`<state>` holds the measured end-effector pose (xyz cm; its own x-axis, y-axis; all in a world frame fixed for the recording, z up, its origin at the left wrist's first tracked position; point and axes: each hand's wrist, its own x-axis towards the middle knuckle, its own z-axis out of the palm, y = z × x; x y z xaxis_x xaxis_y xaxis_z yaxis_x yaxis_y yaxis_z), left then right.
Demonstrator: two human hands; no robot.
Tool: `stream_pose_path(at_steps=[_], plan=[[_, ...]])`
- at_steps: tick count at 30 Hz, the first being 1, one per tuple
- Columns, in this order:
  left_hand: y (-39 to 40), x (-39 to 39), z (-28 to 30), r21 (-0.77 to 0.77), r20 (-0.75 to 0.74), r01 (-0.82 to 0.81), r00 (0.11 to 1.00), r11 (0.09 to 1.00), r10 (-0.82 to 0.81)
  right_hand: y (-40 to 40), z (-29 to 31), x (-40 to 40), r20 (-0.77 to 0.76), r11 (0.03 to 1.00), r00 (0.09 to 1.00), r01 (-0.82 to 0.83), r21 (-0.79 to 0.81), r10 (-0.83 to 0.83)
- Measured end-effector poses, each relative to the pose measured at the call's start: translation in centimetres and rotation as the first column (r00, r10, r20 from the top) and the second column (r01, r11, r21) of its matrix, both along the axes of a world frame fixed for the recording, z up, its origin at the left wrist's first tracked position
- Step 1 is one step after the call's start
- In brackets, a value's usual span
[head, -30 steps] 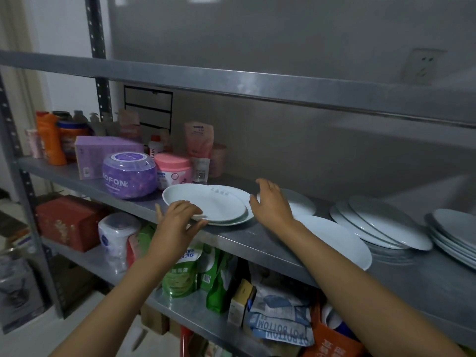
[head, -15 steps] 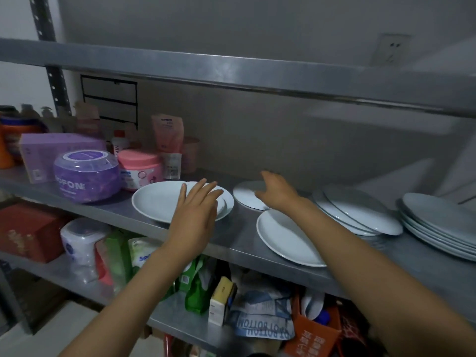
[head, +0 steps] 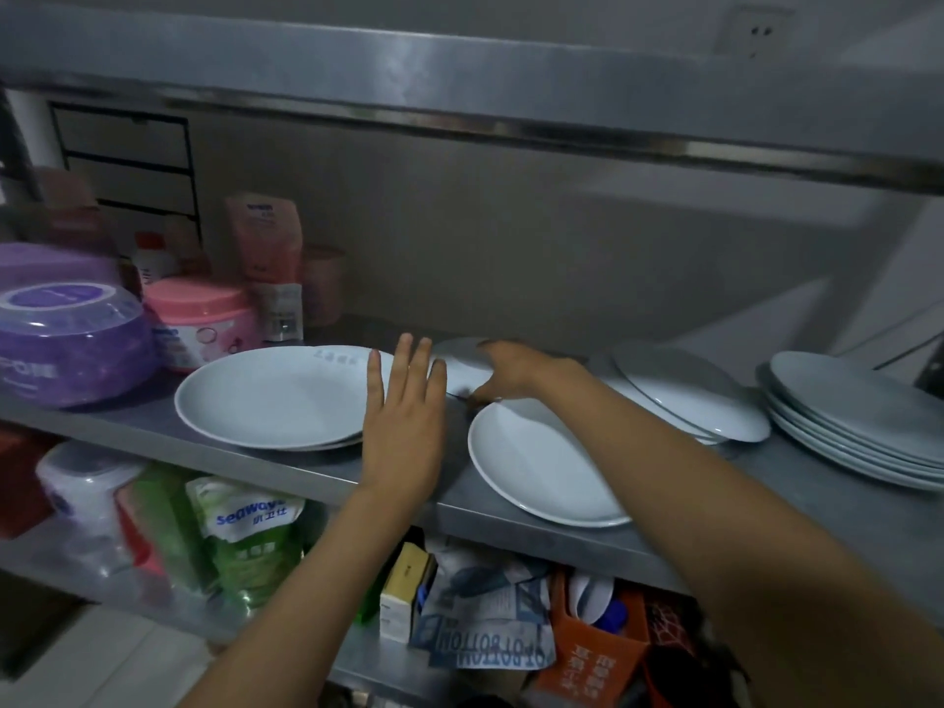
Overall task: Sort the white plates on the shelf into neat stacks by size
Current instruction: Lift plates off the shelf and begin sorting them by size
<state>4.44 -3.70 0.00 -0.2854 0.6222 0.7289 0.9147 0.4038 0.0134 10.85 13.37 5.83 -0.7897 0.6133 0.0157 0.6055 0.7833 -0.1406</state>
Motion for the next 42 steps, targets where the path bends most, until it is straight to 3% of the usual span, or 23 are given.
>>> stream_pose_path(at_steps=[6,12,19,24,32,36,42], plan=[[0.8,-0.2,0.1,-0.023,-0.026,0.039,0.999,0.999,-0.039,1.0,0.1,-0.5,0.053,0.998,0.997,-0.051,0.03,0.049],[0.8,-0.4,-0.3,-0.003,0.046,0.059,0.997,0.998,-0.058,-0.2,1.6,-0.7,0.124,0.977,0.983,-0.156,0.146,0.138],[0.3,-0.1,-0.3,0.12,0.056,0.156,0.985,0.98,-0.163,-0.1,0.3,-0.6,0.053,0.936,0.983,-0.183,0.3,0.176],[-0.1,0.0,-0.5,0.16,0.077,0.192,0.975,0.968,-0.206,1.2,1.6,-0.8,-0.099,0.977,0.986,-0.118,0.178,0.137],[0.4,-0.3,-0.7,0.155,0.147,0.138,0.976,0.978,-0.161,-1.0,1.3,-1.9,0.124,0.983,0.976,-0.181,0.024,0.176],[0.5,-0.5,-0.7,0.157,0.137,0.133,0.978,0.979,-0.155,-1.1,2.2,-2.9,0.217,0.977,0.958,-0.203,0.064,0.185],[0.7,-0.7,-0.9,0.157,0.16,0.12,0.976,0.98,-0.145,-2.5,2.3,-3.5,0.236,0.964,0.96,-0.198,0.176,0.154]])
